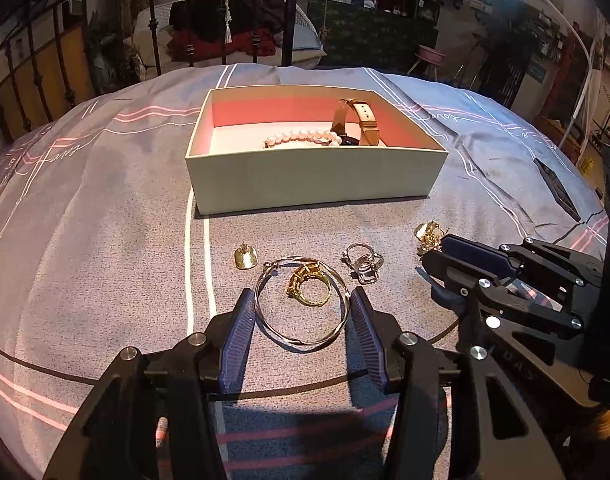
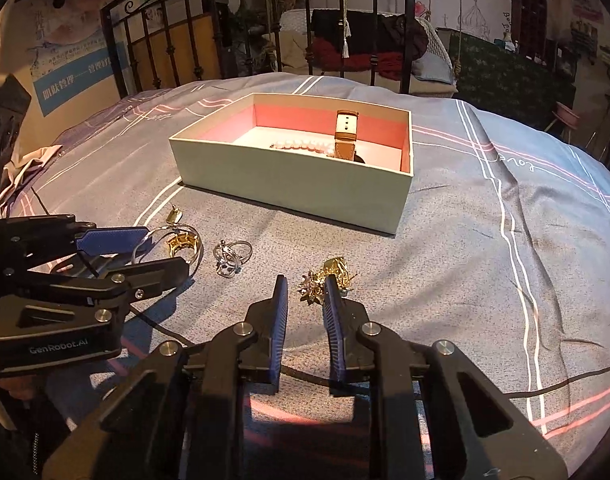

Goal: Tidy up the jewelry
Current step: 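Grasp the gold bangle with the left tool while the right tool grasps a small gold earring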

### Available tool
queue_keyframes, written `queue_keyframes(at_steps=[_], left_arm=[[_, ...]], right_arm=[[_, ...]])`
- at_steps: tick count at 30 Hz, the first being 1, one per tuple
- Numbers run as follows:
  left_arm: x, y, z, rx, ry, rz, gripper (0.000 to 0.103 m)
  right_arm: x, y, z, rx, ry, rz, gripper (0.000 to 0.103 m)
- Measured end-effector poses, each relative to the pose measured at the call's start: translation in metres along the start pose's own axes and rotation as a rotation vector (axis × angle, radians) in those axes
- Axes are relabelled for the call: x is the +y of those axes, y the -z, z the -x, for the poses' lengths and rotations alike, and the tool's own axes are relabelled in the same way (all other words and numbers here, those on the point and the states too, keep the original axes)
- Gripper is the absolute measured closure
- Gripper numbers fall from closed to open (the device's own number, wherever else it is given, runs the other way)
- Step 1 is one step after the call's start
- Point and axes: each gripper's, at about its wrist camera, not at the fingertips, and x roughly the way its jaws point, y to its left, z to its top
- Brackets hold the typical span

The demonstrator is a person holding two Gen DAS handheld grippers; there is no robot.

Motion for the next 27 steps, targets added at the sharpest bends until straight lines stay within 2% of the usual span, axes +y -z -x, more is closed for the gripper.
queue_keyframes(at_steps=[3, 15, 27], left_arm=[[0.000, -0.001, 0.002, -0.003, 0.002, -0.001, 0.055], [-0.004, -0.008, 0.018, -0.046, 0.003, -0.012, 0.055], [-0.004, -0.015, 0.026, -0.069, 0.006, -0.020, 0.055]], right_arm=[[-0.004, -0.001, 0.000, -0.005, -0.011, -0.011, 0.095], [-0.002, -0.007, 0.020, -0.065, -0.023, -0.007, 0.098], [-0.003, -0.017, 0.024, -0.085, -0.024, -0.008, 0.099]])
